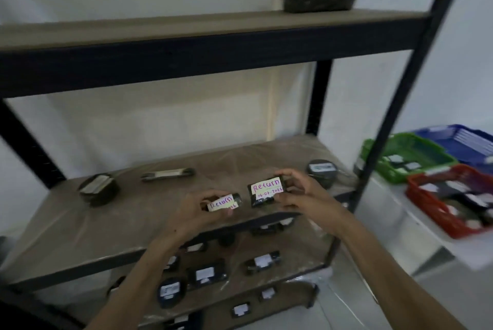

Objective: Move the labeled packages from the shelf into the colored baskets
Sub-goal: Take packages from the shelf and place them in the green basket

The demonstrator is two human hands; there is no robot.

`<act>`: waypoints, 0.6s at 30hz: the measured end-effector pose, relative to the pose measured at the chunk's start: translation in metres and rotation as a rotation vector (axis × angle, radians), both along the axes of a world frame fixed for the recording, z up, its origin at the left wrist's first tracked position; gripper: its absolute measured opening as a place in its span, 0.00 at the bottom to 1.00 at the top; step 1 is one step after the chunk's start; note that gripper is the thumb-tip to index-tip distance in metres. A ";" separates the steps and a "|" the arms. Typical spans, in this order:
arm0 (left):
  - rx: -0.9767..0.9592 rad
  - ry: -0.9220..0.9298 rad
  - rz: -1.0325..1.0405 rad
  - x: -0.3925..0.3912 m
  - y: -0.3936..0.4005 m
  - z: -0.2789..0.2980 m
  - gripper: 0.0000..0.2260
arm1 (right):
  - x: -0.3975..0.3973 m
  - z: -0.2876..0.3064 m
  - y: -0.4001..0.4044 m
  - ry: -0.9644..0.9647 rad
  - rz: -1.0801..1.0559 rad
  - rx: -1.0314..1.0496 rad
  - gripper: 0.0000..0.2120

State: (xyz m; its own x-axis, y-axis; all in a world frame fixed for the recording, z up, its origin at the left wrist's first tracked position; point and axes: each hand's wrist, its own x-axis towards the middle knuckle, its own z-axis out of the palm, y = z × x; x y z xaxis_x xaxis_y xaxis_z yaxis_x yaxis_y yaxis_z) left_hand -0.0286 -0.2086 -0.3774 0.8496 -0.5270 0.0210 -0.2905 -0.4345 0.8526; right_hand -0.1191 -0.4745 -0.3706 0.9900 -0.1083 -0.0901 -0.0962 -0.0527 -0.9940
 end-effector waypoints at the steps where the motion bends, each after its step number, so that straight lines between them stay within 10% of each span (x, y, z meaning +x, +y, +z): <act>1: -0.006 0.028 -0.029 -0.012 -0.024 -0.001 0.16 | -0.019 0.002 -0.020 -0.008 -0.042 0.028 0.21; 18: -0.173 0.511 -0.351 -0.103 -0.434 -0.045 0.14 | -0.165 -0.039 -0.354 0.032 -0.722 0.169 0.16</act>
